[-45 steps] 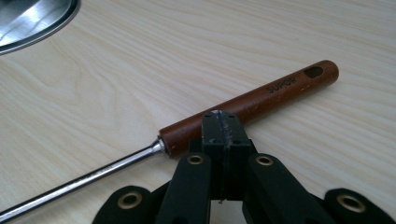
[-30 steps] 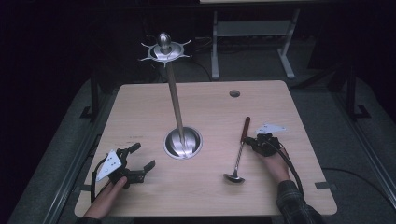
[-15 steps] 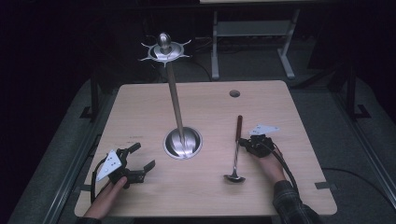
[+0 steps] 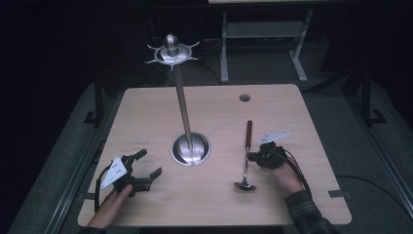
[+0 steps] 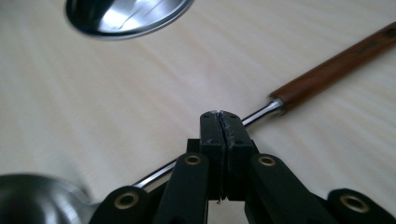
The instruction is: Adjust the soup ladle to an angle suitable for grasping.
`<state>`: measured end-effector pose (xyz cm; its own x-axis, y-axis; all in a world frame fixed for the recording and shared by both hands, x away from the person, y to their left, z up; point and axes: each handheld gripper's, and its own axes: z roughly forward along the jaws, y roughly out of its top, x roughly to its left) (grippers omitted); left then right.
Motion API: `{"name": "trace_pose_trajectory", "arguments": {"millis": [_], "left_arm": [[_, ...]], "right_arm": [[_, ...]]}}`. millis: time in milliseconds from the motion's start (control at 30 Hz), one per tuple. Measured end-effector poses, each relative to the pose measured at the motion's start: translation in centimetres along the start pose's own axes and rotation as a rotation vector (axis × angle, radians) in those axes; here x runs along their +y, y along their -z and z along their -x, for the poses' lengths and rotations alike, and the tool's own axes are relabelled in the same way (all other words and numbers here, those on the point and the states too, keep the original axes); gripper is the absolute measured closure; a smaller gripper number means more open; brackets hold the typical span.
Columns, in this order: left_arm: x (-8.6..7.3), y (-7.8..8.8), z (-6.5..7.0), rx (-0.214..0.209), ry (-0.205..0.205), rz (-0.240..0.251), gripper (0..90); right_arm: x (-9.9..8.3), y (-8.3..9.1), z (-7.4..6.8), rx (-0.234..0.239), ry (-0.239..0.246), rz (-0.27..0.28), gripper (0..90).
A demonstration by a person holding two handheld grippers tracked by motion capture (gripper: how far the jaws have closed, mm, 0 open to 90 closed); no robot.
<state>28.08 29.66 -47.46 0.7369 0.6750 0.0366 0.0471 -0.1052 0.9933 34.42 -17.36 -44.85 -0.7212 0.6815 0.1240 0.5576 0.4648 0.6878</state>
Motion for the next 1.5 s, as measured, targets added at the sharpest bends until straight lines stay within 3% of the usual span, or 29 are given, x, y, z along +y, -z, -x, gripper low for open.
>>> {"name": "trace_pose_trajectory", "arguments": {"millis": [200,400,500,733,967,1500], "left_arm": [[0.0,0.0,0.0,-0.001,0.001,0.000,9.7],[0.0,0.0,0.0,0.000,-0.002,0.000,9.7],[0.0,0.0,0.0,-0.001,-0.001,0.000,9.7],[0.0,0.0,0.0,-0.001,-0.001,0.000,9.7],[0.0,0.0,0.0,0.000,-0.001,0.001,9.7],[0.0,0.0,0.0,-0.001,0.000,0.001,9.7]], "right_arm": [[0.5,-0.2,-2.0,0.053,0.031,-0.108,89.8],[0.9,-0.7,-3.1,0.071,0.071,-0.145,89.9],[0.9,-1.2,-3.5,0.066,0.072,-0.186,89.9],[0.9,-1.4,-3.9,0.072,0.076,-0.222,89.9],[0.4,-1.0,-3.6,0.064,0.072,-0.243,89.9],[-1.3,1.2,-1.7,0.039,0.007,-0.245,90.0]]}}
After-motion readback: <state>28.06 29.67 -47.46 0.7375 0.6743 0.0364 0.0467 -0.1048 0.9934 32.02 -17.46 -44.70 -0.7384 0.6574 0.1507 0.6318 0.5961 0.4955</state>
